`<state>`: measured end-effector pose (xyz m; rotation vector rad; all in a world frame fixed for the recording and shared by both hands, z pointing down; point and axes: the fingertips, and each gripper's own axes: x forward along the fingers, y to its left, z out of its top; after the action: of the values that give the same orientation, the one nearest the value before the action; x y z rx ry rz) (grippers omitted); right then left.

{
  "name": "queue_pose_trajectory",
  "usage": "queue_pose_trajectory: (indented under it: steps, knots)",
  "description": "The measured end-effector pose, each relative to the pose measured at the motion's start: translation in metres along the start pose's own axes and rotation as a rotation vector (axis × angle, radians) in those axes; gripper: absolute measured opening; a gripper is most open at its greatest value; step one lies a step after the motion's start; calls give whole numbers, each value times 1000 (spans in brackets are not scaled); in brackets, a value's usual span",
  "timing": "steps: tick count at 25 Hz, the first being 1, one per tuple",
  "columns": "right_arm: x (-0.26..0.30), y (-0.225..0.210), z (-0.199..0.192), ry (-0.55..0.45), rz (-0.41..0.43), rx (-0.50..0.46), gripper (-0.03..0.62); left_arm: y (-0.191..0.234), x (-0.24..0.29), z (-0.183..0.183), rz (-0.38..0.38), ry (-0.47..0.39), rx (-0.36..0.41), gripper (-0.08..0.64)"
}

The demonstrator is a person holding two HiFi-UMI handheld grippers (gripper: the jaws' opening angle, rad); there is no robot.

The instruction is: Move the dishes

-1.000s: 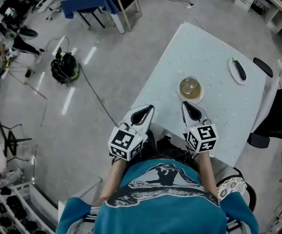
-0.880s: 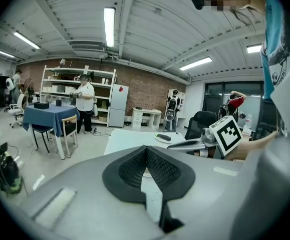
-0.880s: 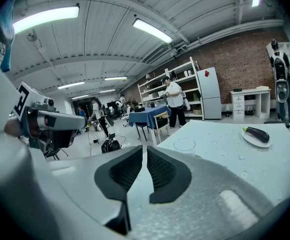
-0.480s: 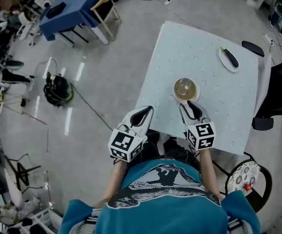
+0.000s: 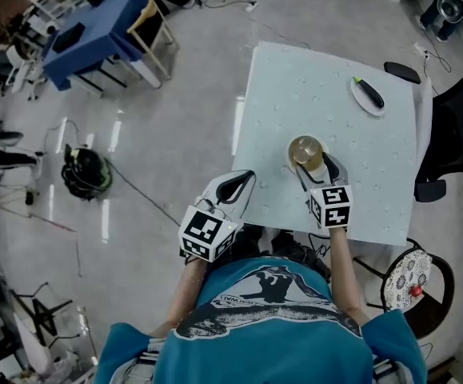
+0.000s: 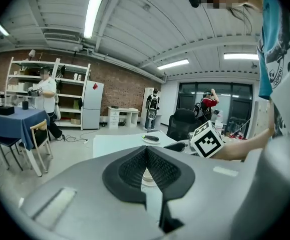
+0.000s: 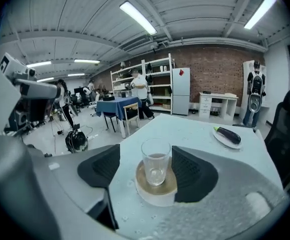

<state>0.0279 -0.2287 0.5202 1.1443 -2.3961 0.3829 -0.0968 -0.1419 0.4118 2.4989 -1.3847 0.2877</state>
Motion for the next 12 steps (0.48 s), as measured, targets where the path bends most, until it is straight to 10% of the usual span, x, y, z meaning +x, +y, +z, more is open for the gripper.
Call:
queue_pose_trajectory:
  steps: [12]
  knots:
    - [63, -23, -13, 153, -116, 24, 368, 25, 9, 3, -123, 1, 19, 12]
